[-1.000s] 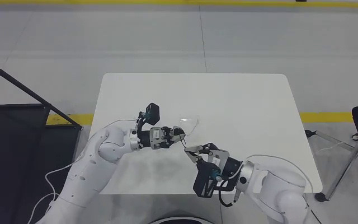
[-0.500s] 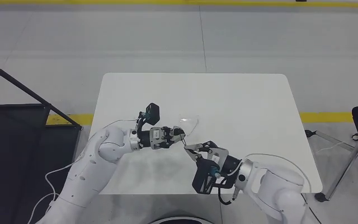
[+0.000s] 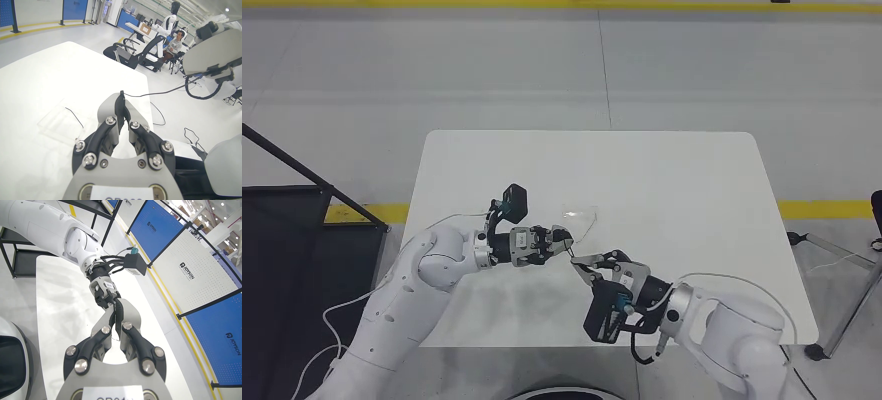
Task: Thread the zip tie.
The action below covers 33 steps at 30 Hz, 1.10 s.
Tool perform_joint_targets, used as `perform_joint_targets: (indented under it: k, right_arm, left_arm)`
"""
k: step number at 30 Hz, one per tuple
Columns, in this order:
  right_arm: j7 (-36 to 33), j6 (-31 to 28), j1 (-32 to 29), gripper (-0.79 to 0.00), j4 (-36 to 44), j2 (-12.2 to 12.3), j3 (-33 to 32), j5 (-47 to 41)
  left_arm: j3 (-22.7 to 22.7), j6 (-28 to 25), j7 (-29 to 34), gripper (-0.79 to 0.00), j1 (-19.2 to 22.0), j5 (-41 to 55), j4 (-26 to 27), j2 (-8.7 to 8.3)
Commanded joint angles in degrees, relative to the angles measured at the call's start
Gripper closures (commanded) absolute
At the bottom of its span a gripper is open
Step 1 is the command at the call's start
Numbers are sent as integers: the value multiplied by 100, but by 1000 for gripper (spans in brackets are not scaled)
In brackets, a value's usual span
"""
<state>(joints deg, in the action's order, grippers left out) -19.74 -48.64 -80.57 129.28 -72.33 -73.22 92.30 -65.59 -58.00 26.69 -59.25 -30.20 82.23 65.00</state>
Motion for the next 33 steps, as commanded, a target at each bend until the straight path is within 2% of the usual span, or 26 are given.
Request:
perform_joint_targets:
  k: [1,14,33]
  right_arm:
    - [12,7,-7,0,7,15,-7,-4]
    - [-5,367,17,0,47,76,134,199]
    - [329,1542,-209,0,221,126,446,1216]
  left_arm:
    - [0,0,0,0,0,0,0,0]
    - [0,0,0,0,0,0,0,0]
    - [0,0,0,0,0,0,0,0]
